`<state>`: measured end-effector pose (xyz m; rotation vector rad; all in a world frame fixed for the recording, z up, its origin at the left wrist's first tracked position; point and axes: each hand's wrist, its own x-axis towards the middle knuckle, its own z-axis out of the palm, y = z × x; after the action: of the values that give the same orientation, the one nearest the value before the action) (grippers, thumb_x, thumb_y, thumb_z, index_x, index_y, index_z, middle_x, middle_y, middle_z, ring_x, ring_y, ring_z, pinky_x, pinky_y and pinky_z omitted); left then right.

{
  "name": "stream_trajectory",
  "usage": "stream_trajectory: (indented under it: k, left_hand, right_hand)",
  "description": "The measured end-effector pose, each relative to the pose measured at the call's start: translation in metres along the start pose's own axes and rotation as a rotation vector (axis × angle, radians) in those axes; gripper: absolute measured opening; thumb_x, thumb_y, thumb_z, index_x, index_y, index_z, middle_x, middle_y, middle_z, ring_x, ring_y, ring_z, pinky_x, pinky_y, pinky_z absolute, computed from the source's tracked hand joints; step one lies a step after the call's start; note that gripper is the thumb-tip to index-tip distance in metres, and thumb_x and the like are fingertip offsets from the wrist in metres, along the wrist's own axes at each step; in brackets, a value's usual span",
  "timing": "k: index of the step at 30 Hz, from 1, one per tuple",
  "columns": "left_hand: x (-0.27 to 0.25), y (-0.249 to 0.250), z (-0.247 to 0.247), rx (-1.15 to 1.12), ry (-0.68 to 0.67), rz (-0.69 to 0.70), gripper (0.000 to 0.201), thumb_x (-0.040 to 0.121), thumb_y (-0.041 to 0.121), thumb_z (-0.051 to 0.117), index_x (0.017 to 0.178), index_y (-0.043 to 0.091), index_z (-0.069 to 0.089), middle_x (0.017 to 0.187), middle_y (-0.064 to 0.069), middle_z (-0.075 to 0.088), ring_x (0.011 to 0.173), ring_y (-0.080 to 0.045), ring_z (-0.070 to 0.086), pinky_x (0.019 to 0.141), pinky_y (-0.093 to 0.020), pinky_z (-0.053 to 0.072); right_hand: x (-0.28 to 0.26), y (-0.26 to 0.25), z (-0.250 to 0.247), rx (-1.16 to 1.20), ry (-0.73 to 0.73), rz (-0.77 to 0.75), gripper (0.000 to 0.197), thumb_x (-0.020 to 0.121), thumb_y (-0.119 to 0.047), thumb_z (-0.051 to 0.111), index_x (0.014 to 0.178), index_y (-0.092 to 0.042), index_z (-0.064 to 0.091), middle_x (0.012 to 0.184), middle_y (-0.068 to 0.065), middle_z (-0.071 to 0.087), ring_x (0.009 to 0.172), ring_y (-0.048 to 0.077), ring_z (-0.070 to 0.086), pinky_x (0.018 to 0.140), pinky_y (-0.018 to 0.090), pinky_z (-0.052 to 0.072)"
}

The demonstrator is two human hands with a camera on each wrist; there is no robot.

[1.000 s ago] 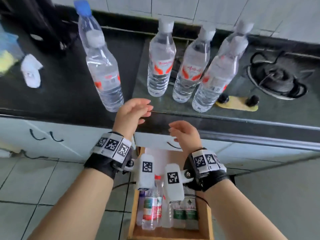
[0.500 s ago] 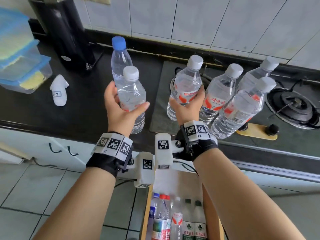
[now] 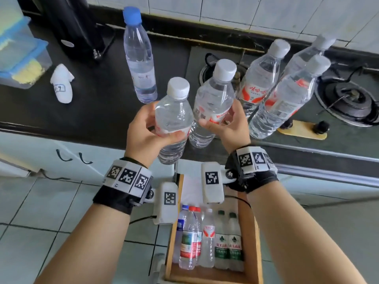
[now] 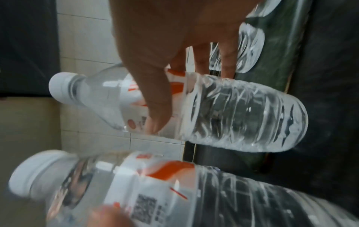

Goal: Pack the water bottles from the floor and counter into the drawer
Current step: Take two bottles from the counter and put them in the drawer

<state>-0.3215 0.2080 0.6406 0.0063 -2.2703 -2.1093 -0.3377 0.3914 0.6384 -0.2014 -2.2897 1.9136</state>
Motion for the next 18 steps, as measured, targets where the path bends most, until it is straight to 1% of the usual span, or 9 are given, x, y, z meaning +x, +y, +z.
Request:
stream_trajectory:
  k: [2, 5, 7, 9, 10, 12, 14, 16, 18]
  left_hand:
    - [-0.012, 0.001, 0.009, 0.005, -0.053, -0.012, 0.063, 0.051, 0.008, 0.085, 0.103, 0.031, 0.057, 0.1, 0.014, 0.067, 0.092, 0.004, 0.064, 0.076, -0.012, 0.05]
    - [-0.034, -0.009, 0.027, 0.0, -0.117, -0.064, 0.061, 0.041, 0.026, 0.084, 0.096, 0.034, 0.059, 0.096, 0.011, 0.069, 0.091, -0.005, 0.065, 0.077, -0.02, 0.051]
    - [-0.05, -0.026, 0.041, -0.017, -0.146, -0.129, 0.06, 0.039, 0.03, 0.081, 0.095, 0.033, 0.06, 0.097, 0.008, 0.068, 0.092, -0.008, 0.065, 0.08, -0.023, 0.051]
    - [-0.067, -0.051, 0.058, -0.02, -0.158, -0.207, 0.058, 0.037, 0.032, 0.08, 0.092, 0.034, 0.061, 0.095, 0.009, 0.068, 0.089, -0.006, 0.064, 0.079, -0.021, 0.051]
    - [-0.075, -0.068, 0.066, -0.023, -0.157, -0.253, 0.058, 0.036, 0.032, 0.08, 0.09, 0.034, 0.061, 0.093, 0.01, 0.069, 0.086, -0.004, 0.064, 0.076, -0.018, 0.051]
    - [-0.094, -0.109, 0.085, -0.013, -0.142, -0.357, 0.06, 0.033, 0.033, 0.081, 0.09, 0.034, 0.061, 0.096, 0.006, 0.069, 0.089, -0.008, 0.065, 0.078, -0.022, 0.052]
    - [-0.112, -0.151, 0.102, 0.029, -0.131, -0.464, 0.068, 0.03, 0.034, 0.084, 0.094, 0.033, 0.06, 0.106, -0.002, 0.069, 0.1, -0.02, 0.065, 0.087, -0.035, 0.053]
    - [-0.129, -0.195, 0.115, 0.081, -0.149, -0.555, 0.075, 0.033, 0.031, 0.089, 0.102, 0.028, 0.059, 0.109, -0.004, 0.069, 0.104, -0.023, 0.064, 0.093, -0.041, 0.051]
    - [-0.143, -0.236, 0.127, 0.18, -0.177, -0.627, 0.072, 0.044, 0.024, 0.09, 0.108, 0.025, 0.056, 0.108, -0.004, 0.068, 0.103, -0.024, 0.063, 0.093, -0.039, 0.05]
  right_hand:
    - [-0.021, 0.006, -0.014, -0.007, -0.016, 0.012, 0.062, 0.052, -0.023, 0.085, 0.108, -0.024, 0.056, 0.105, 0.002, 0.069, 0.101, 0.022, 0.066, 0.091, 0.044, 0.054]
    - [-0.045, 0.021, -0.04, 0.01, -0.044, 0.096, 0.066, 0.053, -0.014, 0.085, 0.112, -0.006, 0.057, 0.108, 0.017, 0.069, 0.1, 0.032, 0.066, 0.088, 0.049, 0.054]
    - [-0.061, 0.039, -0.06, 0.004, -0.074, 0.175, 0.065, 0.054, -0.01, 0.083, 0.113, -0.003, 0.058, 0.104, 0.014, 0.07, 0.096, 0.024, 0.068, 0.085, 0.039, 0.057]
    - [-0.079, 0.062, -0.076, -0.045, -0.1, 0.242, 0.063, 0.054, -0.009, 0.085, 0.112, -0.005, 0.058, 0.097, 0.003, 0.07, 0.084, 0.004, 0.067, 0.074, 0.019, 0.055]
    - [-0.088, 0.077, -0.082, -0.063, -0.107, 0.281, 0.062, 0.054, -0.008, 0.086, 0.11, -0.007, 0.058, 0.095, 0.0, 0.069, 0.08, 0.0, 0.066, 0.071, 0.015, 0.053]
    - [-0.107, 0.116, -0.093, -0.084, -0.115, 0.379, 0.065, 0.05, -0.015, 0.088, 0.108, -0.011, 0.057, 0.099, 0.004, 0.07, 0.087, 0.009, 0.069, 0.078, 0.025, 0.056]
    - [-0.127, 0.159, -0.101, -0.111, -0.112, 0.479, 0.073, 0.042, -0.029, 0.085, 0.107, -0.013, 0.057, 0.104, 0.009, 0.071, 0.095, 0.024, 0.069, 0.085, 0.039, 0.056]
    - [-0.146, 0.204, -0.106, -0.138, -0.11, 0.584, 0.065, 0.04, -0.03, 0.087, 0.098, -0.021, 0.058, 0.099, 0.005, 0.071, 0.093, 0.025, 0.068, 0.087, 0.044, 0.055]
    - [-0.161, 0.245, -0.109, -0.188, -0.126, 0.691, 0.056, 0.047, -0.027, 0.088, 0.093, -0.027, 0.055, 0.094, -0.003, 0.069, 0.091, 0.02, 0.067, 0.089, 0.044, 0.054]
